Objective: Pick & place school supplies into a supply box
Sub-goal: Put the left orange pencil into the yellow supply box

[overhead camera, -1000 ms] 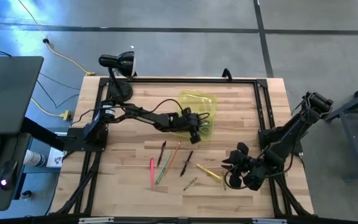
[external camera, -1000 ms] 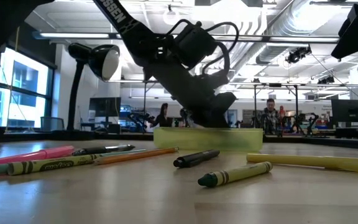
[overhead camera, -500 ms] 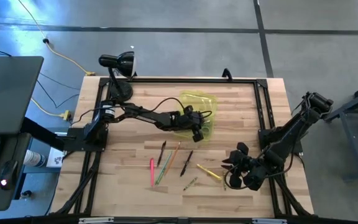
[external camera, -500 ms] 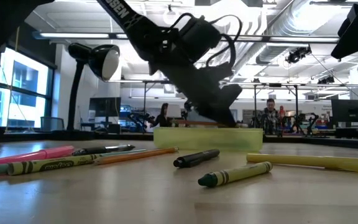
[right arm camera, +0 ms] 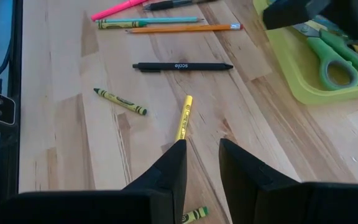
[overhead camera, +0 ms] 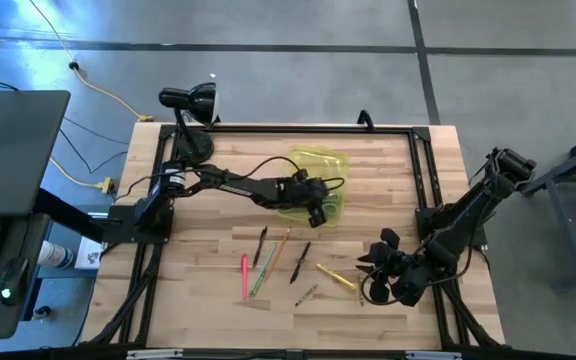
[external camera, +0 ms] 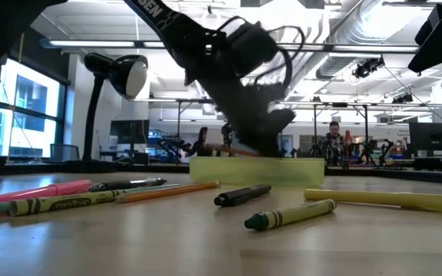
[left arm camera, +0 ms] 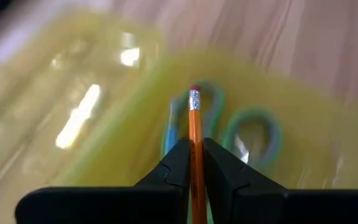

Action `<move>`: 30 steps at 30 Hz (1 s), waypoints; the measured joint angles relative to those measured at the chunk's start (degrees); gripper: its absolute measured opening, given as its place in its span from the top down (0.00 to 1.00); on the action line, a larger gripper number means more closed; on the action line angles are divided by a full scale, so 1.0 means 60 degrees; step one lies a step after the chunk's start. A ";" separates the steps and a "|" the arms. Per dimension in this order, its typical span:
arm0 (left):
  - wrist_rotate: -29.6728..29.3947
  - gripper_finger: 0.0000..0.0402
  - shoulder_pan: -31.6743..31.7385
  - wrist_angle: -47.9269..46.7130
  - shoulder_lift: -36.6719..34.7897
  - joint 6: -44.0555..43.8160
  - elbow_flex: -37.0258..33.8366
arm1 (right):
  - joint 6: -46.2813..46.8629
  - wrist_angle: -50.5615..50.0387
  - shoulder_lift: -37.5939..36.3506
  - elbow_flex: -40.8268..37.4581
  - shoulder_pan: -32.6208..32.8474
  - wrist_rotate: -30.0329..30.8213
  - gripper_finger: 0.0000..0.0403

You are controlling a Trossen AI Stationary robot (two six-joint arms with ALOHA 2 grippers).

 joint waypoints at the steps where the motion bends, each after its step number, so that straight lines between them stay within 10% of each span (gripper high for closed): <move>1: -0.0016 0.83 0.0004 -0.0268 0.0003 -0.0029 -0.0012 | 0.0000 0.0000 0.0000 0.0000 0.0000 0.0001 0.82; 30: 0.0199 0.83 0.0007 -0.0339 0.0146 0.0688 -0.0033 | 0.0004 0.0036 0.0000 0.0000 0.0000 0.0016 0.82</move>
